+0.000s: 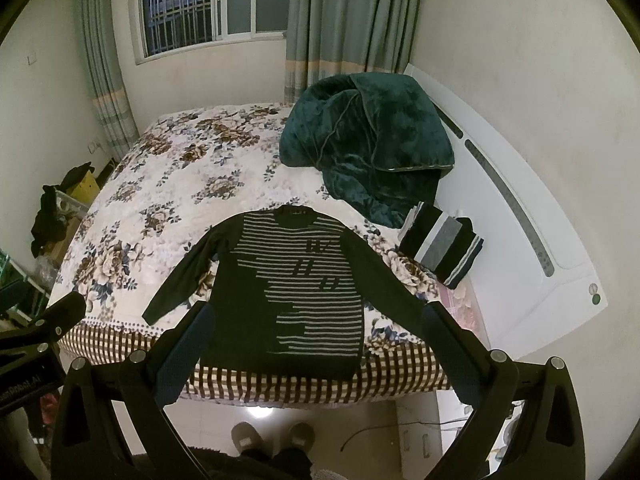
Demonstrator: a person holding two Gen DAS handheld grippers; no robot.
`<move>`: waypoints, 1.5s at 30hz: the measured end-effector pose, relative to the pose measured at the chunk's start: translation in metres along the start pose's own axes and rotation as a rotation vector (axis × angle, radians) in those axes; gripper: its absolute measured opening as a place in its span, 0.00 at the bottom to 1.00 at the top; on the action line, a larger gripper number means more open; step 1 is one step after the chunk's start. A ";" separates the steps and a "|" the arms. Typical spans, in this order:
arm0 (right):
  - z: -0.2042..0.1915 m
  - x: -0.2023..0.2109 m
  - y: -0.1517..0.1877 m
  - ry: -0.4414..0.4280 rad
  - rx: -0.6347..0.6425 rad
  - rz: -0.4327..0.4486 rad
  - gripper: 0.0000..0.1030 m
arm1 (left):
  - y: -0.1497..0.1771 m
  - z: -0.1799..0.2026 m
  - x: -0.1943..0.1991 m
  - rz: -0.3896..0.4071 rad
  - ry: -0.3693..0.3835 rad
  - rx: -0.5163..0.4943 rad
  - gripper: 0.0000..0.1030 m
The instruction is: Fold small clothes
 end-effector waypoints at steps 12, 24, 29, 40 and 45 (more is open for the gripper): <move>0.001 0.001 0.000 -0.002 -0.002 0.003 1.00 | 0.001 0.002 -0.001 0.001 -0.002 -0.002 1.00; 0.002 0.003 -0.004 -0.005 -0.010 0.001 1.00 | -0.007 0.012 -0.004 0.003 0.000 -0.010 1.00; 0.006 -0.004 -0.011 -0.009 -0.033 -0.029 1.00 | -0.012 0.011 -0.017 0.010 -0.018 -0.033 1.00; 0.096 -0.165 0.041 0.151 -0.341 -0.238 1.00 | -0.021 -0.005 -0.156 -0.012 -0.097 -0.098 1.00; 0.178 -0.302 0.120 0.250 -0.567 -0.441 1.00 | -0.020 0.002 -0.253 -0.105 -0.157 -0.105 1.00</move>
Point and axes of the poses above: each gripper's, at about its wrist camera, not at the fingertips, and x roughly against the way its jaws point, z to its right, y to its underside, the point moved 7 cm from there along -x, roughly the way its jaws point, and after that the axes turned 13 degrees about y, right-handed, at the moved point
